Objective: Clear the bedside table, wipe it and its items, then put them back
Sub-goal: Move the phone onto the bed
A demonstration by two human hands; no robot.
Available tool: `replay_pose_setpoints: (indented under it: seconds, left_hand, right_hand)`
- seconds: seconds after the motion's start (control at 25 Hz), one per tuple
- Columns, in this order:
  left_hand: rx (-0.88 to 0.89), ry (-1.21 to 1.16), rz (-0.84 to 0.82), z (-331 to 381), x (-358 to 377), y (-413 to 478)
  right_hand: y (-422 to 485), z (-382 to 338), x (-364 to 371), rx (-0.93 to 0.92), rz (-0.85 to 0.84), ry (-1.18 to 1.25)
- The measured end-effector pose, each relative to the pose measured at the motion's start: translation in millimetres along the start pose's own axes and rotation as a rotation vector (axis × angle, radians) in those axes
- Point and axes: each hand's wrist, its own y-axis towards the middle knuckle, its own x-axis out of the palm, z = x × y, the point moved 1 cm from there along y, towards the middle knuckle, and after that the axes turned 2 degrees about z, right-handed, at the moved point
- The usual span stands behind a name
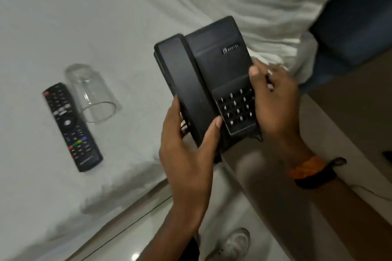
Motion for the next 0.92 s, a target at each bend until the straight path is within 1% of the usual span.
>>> replay_pose_setpoints:
  seconds: [0.08, 0.16, 0.24, 0.32, 0.52, 0.6, 0.72, 0.8, 0.88, 0.92]
  left_hand:
    - [0.005, 0.039, 0.075, 5.9, -9.2, 37.7]
    - [-0.008, 0.070, 0.131, 3.2, -18.3, 73.3]
    - [-0.020, 0.093, 0.152, -7.1, -23.7, 106.1]
    - [-0.031, 0.135, 0.147, -16.9, -24.0, 134.2]
    - [0.004, 0.261, 0.099, -30.7, -4.6, 163.6]
    - [0.028, 0.310, 0.112, -32.8, 0.4, 163.3]
    - [0.035, 0.343, 0.092, -34.1, -0.4, 163.9]
    - [0.036, 0.337, 0.068, -33.8, -2.1, 163.0]
    - [0.087, 0.375, 0.050, -30.4, -1.7, 149.9]
    - [0.149, 0.417, 0.056, -28.5, -0.7, 137.3]
  right_hand:
    - [31.1, -21.6, 33.8, -0.067, -0.113, -0.037]
    - [58.8, -36.6, 74.1, -0.133, -0.191, -0.069]
    - [79.6, -41.2, 109.1, -0.145, -0.236, -0.098]
    - [95.9, -36.2, 131.8, -0.114, -0.256, -0.123]
    - [124.4, -7.0, 145.2, -0.060, -0.255, -0.162]
    - [126.3, 2.2, 144.6, -0.051, -0.296, -0.123]
    - [123.7, 0.4, 138.0, -0.087, -0.362, -0.114]
    - [118.3, -2.0, 134.9, -0.136, -0.346, -0.160]
    - [102.1, 4.7, 124.4, -0.194, -0.232, -0.232]
    - [87.4, 9.8, 113.7, -0.228, -0.162, -0.241]
